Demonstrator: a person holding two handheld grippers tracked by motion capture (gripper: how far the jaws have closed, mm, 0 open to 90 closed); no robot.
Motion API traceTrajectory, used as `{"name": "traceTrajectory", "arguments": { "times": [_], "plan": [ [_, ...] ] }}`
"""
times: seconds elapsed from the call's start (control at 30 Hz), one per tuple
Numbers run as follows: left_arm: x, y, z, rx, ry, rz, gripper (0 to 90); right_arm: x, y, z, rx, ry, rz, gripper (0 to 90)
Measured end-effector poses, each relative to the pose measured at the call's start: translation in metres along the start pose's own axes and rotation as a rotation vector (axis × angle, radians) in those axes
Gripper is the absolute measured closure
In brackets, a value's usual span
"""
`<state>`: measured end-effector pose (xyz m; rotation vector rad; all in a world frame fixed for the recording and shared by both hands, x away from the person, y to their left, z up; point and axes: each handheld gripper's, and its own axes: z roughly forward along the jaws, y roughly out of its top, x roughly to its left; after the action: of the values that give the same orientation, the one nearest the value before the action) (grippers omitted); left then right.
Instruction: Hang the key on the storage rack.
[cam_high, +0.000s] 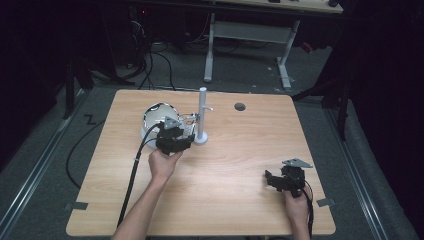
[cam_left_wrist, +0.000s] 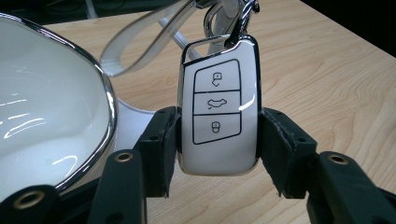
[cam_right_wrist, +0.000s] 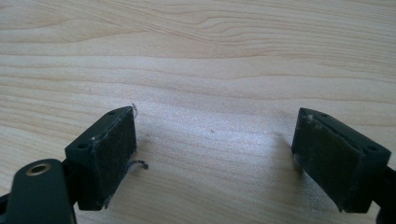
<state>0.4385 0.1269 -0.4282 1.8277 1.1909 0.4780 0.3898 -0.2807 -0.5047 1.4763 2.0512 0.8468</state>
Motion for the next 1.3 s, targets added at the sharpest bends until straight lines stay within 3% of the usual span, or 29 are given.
{"name": "traceTrajectory", "arguments": {
  "times": [0.1, 0.17, 0.4, 0.83, 1.1, 1.3],
  "plan": [
    [0.001, 0.0, 0.001, 0.0, 0.008, 0.014, 47.9, 0.0, 0.0, 0.0, -0.001, 0.0, -0.001, 14.0],
    [0.001, -0.001, 0.001, 0.016, 0.016, 0.002, 46.3, 0.0, 0.0, 0.0, 0.0, 0.0, -0.001, 14.0],
    [0.002, -0.002, -0.002, 0.003, 0.025, -0.001, 45.0, 0.0, 0.0, 0.0, 0.0, 0.0, 0.0, 14.0],
    [0.005, -0.005, -0.019, -0.035, 0.033, 0.005, 42.5, 0.0, 0.0, 0.0, 0.0, 0.0, 0.0, 14.0],
    [0.005, -0.008, -0.027, -0.029, 0.036, 0.024, 41.1, 0.0, 0.0, 0.0, -0.001, 0.0, -0.004, 14.0],
    [0.007, -0.011, -0.033, -0.039, 0.038, 0.011, 41.0, 0.0, 0.0, 0.0, 0.0, 0.0, -0.001, 14.0]
  ]
}}
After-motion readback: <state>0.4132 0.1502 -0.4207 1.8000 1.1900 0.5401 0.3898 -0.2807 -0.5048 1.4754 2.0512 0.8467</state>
